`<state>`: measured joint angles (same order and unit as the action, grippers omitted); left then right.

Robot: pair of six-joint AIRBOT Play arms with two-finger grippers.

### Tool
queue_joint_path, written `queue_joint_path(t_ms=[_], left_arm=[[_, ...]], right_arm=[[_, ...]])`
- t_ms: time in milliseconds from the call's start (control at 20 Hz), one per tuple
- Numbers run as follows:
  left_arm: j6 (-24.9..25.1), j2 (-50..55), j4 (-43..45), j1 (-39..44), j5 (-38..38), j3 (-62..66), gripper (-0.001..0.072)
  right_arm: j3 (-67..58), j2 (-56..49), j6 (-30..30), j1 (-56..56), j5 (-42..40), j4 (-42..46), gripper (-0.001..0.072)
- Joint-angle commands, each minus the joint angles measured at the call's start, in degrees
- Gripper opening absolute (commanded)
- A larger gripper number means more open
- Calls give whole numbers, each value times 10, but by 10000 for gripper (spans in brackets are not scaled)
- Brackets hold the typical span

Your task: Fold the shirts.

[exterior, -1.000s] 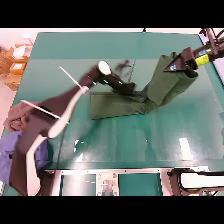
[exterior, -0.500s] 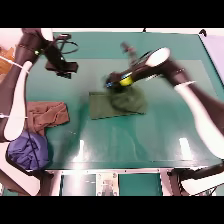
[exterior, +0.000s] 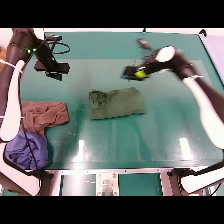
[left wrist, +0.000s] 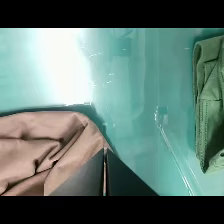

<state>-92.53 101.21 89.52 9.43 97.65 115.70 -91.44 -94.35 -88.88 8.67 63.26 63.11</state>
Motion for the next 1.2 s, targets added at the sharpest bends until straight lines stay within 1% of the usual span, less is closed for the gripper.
queue_joint_path(t_ms=[0, 100, 150, 250, 450, 500, 550, 600, 650, 700, 800, 900, 1050, 1150], left_arm=[[0, -1, 2, -1, -1, -1, 21], [0, -1, 0, -1, -1, -1, 21], [0, -1, -1, -1, 0, -1, 21], [0, -1, -2, -1, -1, -1, 22], [0, -1, -4, -1, -1, -1, 21], [0, -1, -3, -1, -1, -1, 21], [0, -1, -4, -1, 0, -1, 22], [0, -1, -3, -1, 2, -1, 22], [0, -1, -3, -1, 4, -1, 22], [0, -1, -3, -1, 4, -1, 22], [0, -1, -4, -1, 4, -1, 21], [0, -1, -4, -1, 5, -1, 21], [0, -1, -4, -1, 5, -1, 22], [0, -1, -4, -1, 5, -1, 21]], right_arm=[[84, 47, 14, -154, 90, 13, 553], [175, 41, 67, -196, 82, -63, 553], [217, 31, 99, -201, 71, -109, 552], [260, -7, 157, -194, 66, -188, 553], [256, -84, 226, -133, 66, -336, 553], [244, -96, 231, -118, 66, -356, 552], [229, -105, 231, -104, 66, -361, 511], [215, -109, 230, -95, 66, -361, 336], [202, -110, 229, -91, 66, -361, 118], [186, -108, 222, -91, 67, -360, 22], [156, -90, 201, -111, 68, -341, 20], [137, -49, 162, -158, 68, -276, 19], [140, 43, 93, -294, 69, -138, 19], [163, 107, 71, -407, 69, -78, 19]])
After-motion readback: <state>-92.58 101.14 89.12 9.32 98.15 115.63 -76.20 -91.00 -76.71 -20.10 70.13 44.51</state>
